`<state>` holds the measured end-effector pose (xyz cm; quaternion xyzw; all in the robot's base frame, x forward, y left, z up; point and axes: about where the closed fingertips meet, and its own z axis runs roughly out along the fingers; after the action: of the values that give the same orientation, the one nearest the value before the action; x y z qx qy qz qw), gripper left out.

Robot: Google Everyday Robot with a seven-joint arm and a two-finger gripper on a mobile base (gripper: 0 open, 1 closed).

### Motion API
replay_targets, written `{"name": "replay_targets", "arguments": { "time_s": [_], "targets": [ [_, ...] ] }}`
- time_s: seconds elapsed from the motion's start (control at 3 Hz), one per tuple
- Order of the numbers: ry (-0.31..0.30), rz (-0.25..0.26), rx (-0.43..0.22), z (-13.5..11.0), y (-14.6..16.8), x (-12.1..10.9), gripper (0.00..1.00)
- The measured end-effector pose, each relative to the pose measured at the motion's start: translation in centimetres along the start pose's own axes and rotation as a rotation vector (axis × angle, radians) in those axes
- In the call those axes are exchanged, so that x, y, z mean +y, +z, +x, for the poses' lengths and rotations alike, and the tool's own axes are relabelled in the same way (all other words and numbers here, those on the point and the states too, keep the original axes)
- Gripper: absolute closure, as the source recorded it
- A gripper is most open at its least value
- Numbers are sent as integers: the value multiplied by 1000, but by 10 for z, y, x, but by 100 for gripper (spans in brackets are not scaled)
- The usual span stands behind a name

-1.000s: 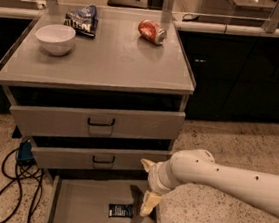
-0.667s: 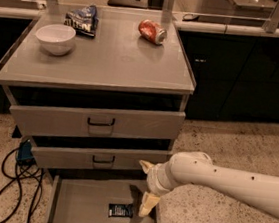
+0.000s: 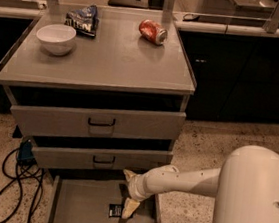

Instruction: Pick rxbar blueberry from bottom drawer and place on counter

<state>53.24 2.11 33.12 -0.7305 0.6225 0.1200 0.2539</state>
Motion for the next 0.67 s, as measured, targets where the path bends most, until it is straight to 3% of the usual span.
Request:
{"name": "replay_targets", "arguments": {
  "time_s": [0.33, 0.67],
  "targets": [
    [0, 0, 1, 0, 0, 0, 0],
    [-3, -15, -20, 7, 18, 4, 0]
  ]
}}
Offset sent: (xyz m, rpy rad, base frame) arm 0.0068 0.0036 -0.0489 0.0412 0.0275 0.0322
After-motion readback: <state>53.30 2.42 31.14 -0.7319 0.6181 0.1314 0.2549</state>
